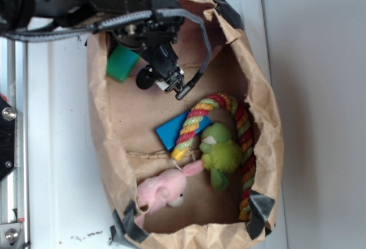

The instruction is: Grab the green block.

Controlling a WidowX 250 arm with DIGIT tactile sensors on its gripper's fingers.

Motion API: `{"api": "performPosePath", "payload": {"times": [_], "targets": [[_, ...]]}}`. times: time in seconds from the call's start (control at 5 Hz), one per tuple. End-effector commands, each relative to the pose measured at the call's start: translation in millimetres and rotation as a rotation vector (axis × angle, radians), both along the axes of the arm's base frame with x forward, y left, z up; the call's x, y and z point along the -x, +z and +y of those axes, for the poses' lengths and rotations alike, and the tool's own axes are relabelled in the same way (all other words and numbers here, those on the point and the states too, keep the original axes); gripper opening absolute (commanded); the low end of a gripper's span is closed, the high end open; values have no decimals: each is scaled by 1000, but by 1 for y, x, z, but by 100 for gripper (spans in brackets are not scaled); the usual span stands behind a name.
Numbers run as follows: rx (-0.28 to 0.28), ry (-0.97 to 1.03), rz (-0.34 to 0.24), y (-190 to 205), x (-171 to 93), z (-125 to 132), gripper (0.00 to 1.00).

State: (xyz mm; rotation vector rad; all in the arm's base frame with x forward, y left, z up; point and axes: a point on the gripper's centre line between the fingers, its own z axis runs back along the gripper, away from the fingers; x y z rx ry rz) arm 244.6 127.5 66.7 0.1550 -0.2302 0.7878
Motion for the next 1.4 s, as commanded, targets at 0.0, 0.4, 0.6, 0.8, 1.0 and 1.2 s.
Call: {"api": "performPosePath", "payload": {"times": [0.0, 0.4, 0.6, 0.8, 1.0, 1.2], "targets": [[-45, 102, 55, 17, 0, 13, 100], [-60, 108, 66, 9, -1, 13, 100], [-64, 95, 71, 2, 0, 15, 100], [-77, 87, 100, -7, 5, 16, 100], [-59, 73, 156, -6, 19, 13, 100], [-46, 85, 201, -4, 26, 9, 100]]}}
